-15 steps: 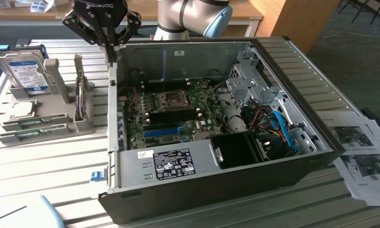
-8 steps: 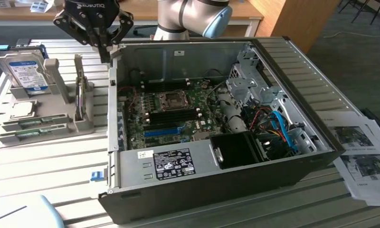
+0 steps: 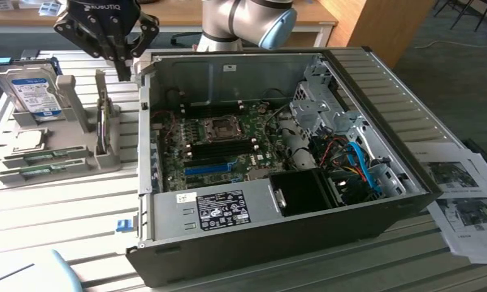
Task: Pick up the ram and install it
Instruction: 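Reach for the ram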
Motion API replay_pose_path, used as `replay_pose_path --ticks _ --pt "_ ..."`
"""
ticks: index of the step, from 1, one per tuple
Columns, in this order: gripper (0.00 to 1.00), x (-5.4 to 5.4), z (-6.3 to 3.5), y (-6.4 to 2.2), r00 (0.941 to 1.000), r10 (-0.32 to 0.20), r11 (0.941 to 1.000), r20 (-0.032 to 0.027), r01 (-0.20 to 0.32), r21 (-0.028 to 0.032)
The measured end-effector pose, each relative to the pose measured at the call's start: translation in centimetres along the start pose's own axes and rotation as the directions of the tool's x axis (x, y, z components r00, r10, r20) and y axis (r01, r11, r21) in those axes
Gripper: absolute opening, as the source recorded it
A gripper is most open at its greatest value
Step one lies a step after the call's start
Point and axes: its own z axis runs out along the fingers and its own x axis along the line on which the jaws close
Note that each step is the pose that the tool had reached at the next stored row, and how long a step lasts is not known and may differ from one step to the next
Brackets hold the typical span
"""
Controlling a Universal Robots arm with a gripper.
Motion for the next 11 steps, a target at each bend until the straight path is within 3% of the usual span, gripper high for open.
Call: replay_pose_path --ticks 11 --pt "0.09 1.8 -0.02 -0.13 1.0000 0.000 1.0000 -0.0001 0.000 0.0001"
